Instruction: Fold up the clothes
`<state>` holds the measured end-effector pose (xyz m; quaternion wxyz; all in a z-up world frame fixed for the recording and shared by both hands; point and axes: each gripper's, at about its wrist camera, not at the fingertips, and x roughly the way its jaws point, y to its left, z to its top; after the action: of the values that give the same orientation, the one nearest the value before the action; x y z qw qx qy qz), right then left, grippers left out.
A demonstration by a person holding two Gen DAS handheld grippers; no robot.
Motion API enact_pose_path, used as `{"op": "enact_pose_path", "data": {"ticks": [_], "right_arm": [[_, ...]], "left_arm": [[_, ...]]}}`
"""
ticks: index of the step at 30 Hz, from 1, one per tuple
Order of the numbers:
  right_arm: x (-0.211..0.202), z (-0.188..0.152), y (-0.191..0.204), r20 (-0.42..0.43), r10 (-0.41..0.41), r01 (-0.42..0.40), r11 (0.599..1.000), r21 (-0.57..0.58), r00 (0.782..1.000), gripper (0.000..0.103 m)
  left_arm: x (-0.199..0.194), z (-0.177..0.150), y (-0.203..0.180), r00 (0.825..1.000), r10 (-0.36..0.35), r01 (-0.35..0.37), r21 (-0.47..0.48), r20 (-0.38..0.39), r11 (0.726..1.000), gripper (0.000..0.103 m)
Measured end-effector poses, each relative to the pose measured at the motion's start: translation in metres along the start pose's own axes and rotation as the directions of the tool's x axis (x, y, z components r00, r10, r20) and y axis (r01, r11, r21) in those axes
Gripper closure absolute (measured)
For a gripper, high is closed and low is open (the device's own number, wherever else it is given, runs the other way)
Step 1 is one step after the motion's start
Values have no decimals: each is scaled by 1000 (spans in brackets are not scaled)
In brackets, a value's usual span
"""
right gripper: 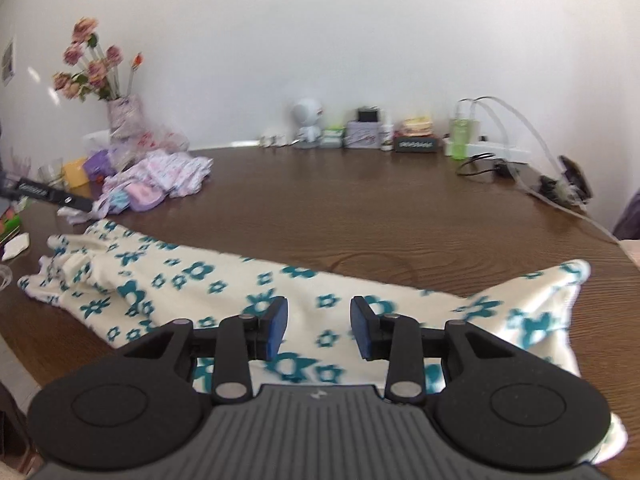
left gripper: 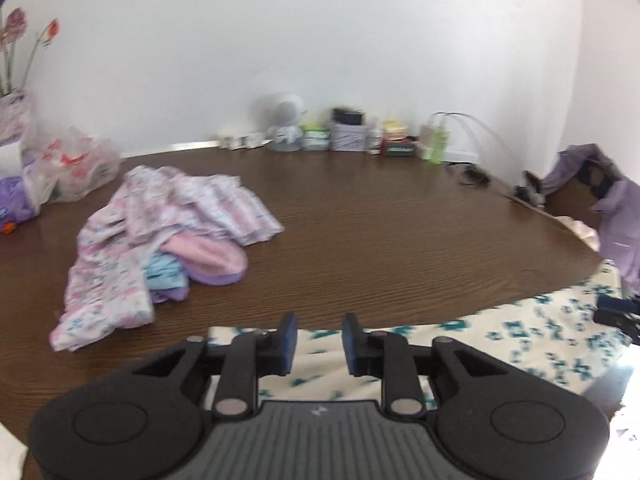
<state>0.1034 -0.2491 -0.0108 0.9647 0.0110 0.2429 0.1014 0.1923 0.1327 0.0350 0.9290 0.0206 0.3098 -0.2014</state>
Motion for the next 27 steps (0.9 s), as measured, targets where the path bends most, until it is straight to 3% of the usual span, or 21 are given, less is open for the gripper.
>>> {"op": "enact_pose_path", "data": {"ticks": [4, 7, 10, 13, 15, 19, 24, 25, 26, 27], "right_arm": [[-15, 11, -44, 40, -166, 164, 985, 48, 985, 69], [-3, 14, -72, -37, -218, 220, 972, 87, 975, 70], [5, 9, -89, -83, -195, 207, 959, 194, 977, 69], [-2, 3, -97, -73, -196, 208, 943, 258, 978, 67], [-11, 1, -100, -57, -184, 193, 937, 290, 981, 60], [0, -3, -114, -97, -99, 130, 909, 395, 990, 57], [17, -7, -128, -127, 4, 63, 852, 520, 992, 58], [20, -5, -129, -113, 12, 50, 843, 536, 994, 65], [21, -4, -131, -87, 24, 28, 832, 554, 996, 93], [22, -2, -134, -52, 52, -12, 816, 578, 997, 100]], "left_arm": [[8, -6, -53, 994, -111, 112, 128, -13, 985, 71], [20, -17, -76, 992, -118, 126, 161, -54, 979, 71], [25, -32, -84, 992, -105, 115, 149, -73, 982, 71], [18, -39, -86, 994, -89, 96, 127, -55, 987, 71], [15, -40, -87, 995, -83, 89, 143, -48, 986, 70], [21, -42, -87, 996, -50, 62, 191, -69, 980, 66], [32, -48, -82, 995, -41, 56, 172, -92, 984, 66], [32, -50, -81, 995, -40, 54, 167, -88, 984, 66], [32, -51, -81, 996, -38, 52, 166, -85, 985, 66], [32, -51, -81, 996, -37, 50, 165, -85, 985, 66]]}}
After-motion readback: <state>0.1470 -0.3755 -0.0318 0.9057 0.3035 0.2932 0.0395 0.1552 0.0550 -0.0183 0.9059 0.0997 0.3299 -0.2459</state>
